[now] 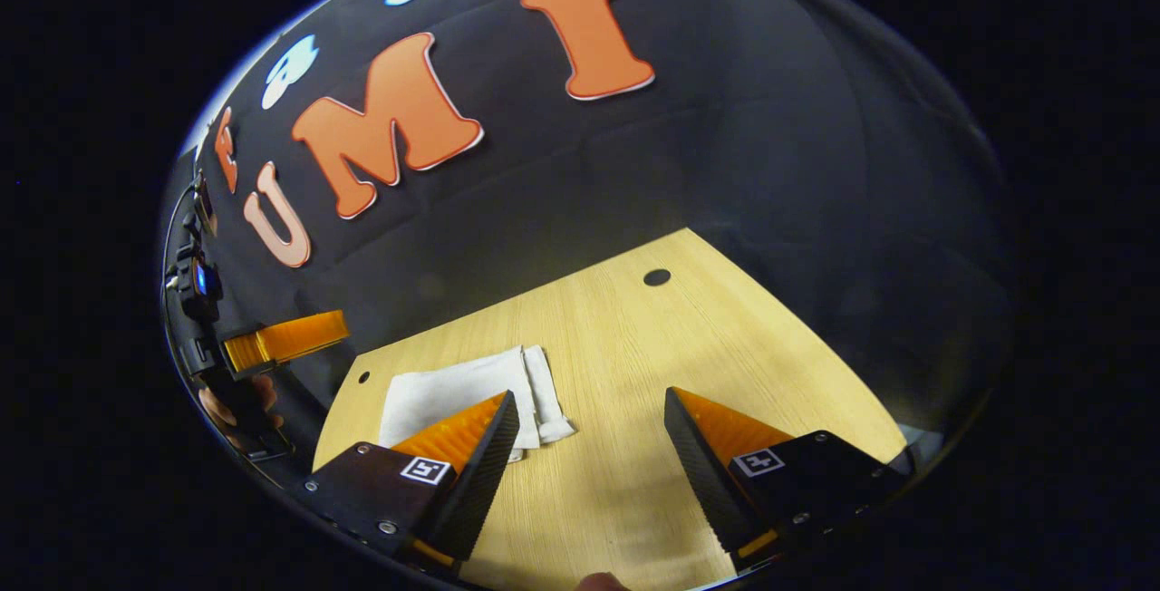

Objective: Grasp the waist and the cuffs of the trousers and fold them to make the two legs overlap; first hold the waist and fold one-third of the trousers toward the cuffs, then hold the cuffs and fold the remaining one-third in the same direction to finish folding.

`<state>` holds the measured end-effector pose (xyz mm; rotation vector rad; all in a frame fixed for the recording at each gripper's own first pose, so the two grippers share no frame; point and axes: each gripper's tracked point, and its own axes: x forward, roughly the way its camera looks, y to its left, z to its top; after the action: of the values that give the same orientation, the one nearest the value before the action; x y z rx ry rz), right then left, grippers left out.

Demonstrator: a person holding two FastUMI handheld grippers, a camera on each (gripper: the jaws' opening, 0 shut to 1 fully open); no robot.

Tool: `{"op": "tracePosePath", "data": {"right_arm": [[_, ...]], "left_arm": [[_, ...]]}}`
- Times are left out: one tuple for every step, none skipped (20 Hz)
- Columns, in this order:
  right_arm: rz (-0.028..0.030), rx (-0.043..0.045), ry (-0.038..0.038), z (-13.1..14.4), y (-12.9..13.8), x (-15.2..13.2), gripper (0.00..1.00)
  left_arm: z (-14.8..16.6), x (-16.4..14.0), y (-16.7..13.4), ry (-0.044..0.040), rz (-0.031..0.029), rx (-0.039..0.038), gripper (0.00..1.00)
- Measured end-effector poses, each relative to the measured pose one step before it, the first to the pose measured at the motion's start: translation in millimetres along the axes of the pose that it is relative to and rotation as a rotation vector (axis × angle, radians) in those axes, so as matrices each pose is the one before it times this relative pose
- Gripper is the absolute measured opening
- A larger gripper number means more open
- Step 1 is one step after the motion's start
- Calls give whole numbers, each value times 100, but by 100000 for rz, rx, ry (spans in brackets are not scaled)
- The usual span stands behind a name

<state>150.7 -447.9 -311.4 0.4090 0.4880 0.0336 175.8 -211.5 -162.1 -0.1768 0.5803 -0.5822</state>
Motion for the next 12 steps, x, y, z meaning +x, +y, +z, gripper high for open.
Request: {"op": "tracePosePath", "data": {"right_arm": [[557,-2937,-1750,532,1046,-251,97],[230,-2688,-2034,737,936,-191,97],[795,-2436,-2182,898,990,-137,97],[681,-1981,-2214,875,1066,-249,97],[1380,-1701,-2231,727,1199,-234,97],[885,-1738,-2087,937,1185,-226,97],[1592,-1978,-1581,545,1356,-261,97],[2351,-1504,-224,394,1505,-198,97],[706,-1517,-844,409,1020,-320,97],[444,-1356,-1315,505,932,-138,98],[58,-1481,-1357,503,1036,-218,98],[139,-1520,-1342,529,988,-438,98]], "left_arm": [[748,-1295,1198,-2883,3340,1751,96],[845,-1265,1408,-3176,3490,1661,99],[794,-1330,1243,-3020,3287,1486,99],[921,-1285,1052,-3453,2668,1286,99],[745,-1277,1285,-3329,2577,1031,99],[510,-1316,1161,-2470,2830,1243,99],[432,-1145,1274,-2111,2713,1393,99],[441,-1231,1321,-621,2502,661,100],[424,-1369,705,-1006,1190,-683,99],[454,-1371,428,-1678,524,-322,100],[551,-1398,770,-2166,945,249,99],[473,-1289,986,-2250,1555,1155,98]]}}
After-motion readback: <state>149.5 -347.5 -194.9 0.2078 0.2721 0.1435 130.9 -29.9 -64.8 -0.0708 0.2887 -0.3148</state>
